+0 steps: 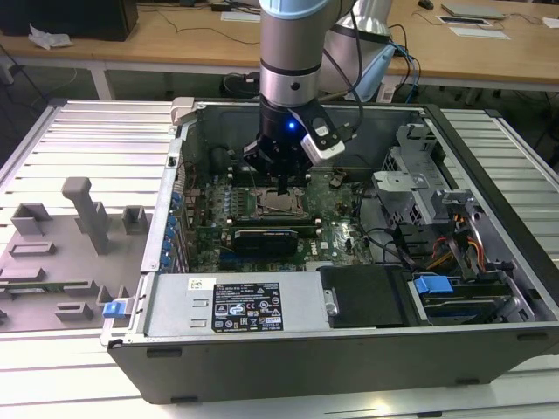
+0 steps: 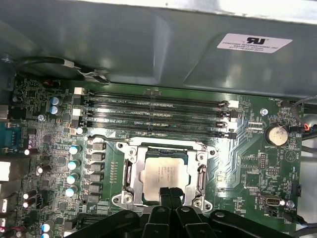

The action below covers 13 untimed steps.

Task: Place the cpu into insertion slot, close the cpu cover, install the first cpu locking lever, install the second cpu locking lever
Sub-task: 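Close the cpu cover, then install the first cpu locking lever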

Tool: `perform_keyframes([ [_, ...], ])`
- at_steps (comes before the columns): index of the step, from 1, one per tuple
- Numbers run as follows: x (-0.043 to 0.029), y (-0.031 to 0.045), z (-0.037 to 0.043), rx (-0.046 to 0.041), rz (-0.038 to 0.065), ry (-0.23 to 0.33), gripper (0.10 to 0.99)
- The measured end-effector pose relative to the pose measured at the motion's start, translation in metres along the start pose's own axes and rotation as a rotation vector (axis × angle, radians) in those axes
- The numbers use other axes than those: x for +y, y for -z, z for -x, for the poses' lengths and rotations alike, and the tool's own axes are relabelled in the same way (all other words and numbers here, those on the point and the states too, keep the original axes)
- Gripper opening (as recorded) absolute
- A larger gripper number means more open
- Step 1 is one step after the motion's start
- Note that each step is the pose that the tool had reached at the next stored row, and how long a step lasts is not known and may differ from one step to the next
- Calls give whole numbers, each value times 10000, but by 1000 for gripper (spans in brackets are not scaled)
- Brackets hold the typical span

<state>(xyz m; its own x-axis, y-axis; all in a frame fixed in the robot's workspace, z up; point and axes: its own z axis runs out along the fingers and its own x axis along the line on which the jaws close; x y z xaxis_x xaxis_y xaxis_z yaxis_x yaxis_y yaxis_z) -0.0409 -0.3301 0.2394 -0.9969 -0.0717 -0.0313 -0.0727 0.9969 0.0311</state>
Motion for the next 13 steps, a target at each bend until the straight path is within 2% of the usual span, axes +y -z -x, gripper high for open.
perform_keyframes([
  [13,0,6,-3,1,-6,-2,106],
])
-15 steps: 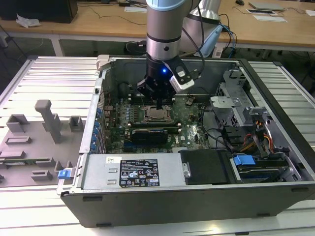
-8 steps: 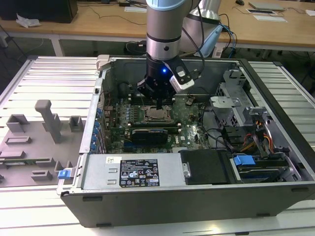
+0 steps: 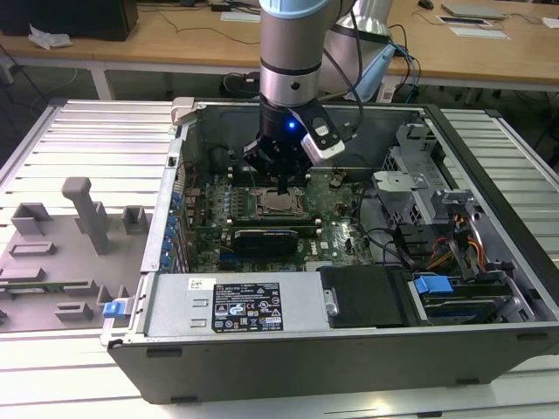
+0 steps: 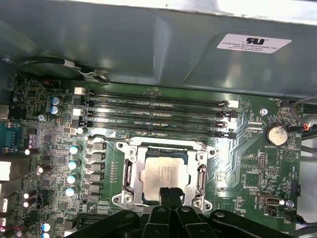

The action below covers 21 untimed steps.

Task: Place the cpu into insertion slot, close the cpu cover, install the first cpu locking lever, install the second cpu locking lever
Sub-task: 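Install the first cpu locking lever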

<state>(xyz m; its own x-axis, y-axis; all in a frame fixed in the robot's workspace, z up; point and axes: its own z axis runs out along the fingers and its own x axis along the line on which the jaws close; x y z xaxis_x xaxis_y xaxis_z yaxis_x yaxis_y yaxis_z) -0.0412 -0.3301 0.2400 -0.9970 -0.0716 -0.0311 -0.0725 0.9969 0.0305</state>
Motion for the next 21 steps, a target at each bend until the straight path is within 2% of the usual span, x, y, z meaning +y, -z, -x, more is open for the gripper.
perform_keyframes([
  [5,8,3,-109,-14,-1,-3,106],
  [6,15,6,-206,-26,-2,-4,106],
  [8,24,9,-331,-38,-3,-7,106],
  [12,33,13,-451,-46,-3,-12,106],
  [14,40,16,-547,-52,-4,-20,106],
  [17,45,18,-618,-73,-1,-23,106],
  [19,47,19,-644,-98,185,-28,106],
  [20,48,19,-661,-131,536,-39,106],
  [21,49,19,-670,-153,780,-49,106],
])
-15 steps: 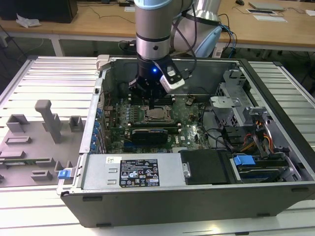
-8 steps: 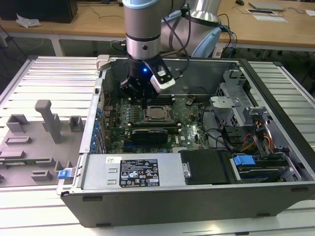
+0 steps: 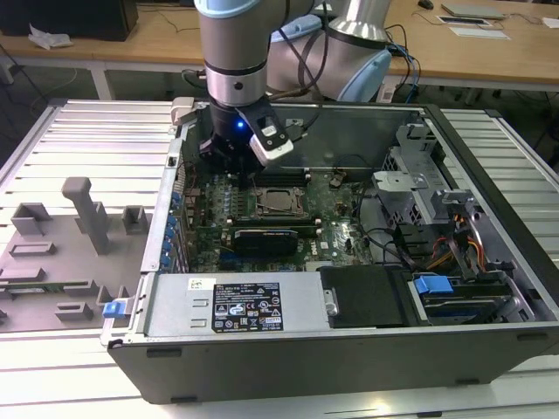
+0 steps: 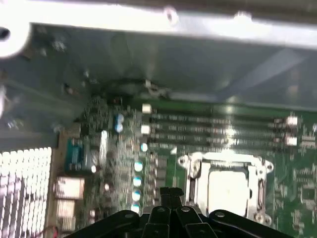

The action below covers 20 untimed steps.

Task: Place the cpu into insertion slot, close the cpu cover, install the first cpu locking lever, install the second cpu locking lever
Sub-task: 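Install the first cpu locking lever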

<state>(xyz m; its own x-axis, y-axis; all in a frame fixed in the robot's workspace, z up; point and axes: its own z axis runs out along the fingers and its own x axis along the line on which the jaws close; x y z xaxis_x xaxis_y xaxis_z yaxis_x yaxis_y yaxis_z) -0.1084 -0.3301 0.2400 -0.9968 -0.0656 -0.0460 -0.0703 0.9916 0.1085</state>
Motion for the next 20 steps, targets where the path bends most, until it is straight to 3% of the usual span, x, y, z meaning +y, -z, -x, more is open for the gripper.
perform_keyframes([
  [5,2,4,-29,-86,824,-27,106],
  [8,4,23,-30,-126,1058,-34,106],
  [9,6,33,-30,-148,1186,-38,106],
  [14,9,65,-32,-227,1484,-40,106],
  [16,9,64,-30,-228,1487,-41,106],
  [20,1,59,88,-220,1487,-43,106],
])
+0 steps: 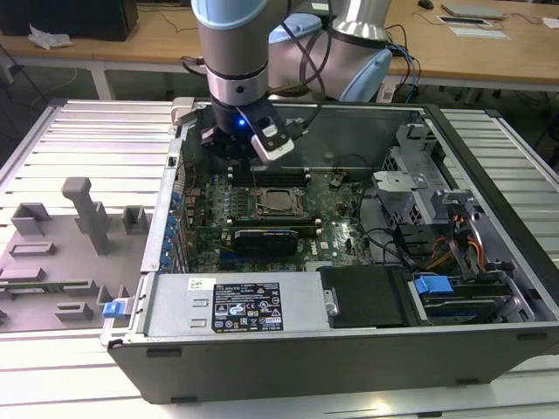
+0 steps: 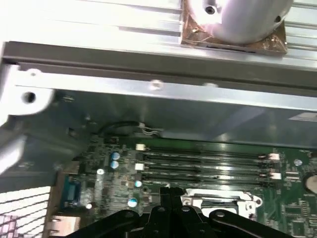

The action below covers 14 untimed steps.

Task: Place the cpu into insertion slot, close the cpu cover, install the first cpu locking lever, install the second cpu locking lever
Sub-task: 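Install the first cpu locking lever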

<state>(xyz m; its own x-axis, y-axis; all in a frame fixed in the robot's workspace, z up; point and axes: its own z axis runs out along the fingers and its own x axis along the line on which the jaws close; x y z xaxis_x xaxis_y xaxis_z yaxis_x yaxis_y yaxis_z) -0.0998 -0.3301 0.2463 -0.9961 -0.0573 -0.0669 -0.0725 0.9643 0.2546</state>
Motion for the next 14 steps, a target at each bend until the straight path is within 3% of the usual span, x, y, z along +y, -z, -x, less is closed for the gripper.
perform_keyframes([
  [4,-13,-10,179,10,1,-1,106],
  [6,-27,-20,372,22,2,-4,106],
  [7,-32,-22,430,32,1,-5,106],
  [8,-35,-34,434,-4,-3,0,106],
  [9,-37,-41,429,-174,-15,49,106],
  [10,-37,-46,408,-429,-30,118,106],
  [12,-23,-59,339,-852,-54,231,106],
  [13,-13,-65,306,-1026,-66,275,106],
  [14,-9,-69,291,-1112,-71,300,106],
])
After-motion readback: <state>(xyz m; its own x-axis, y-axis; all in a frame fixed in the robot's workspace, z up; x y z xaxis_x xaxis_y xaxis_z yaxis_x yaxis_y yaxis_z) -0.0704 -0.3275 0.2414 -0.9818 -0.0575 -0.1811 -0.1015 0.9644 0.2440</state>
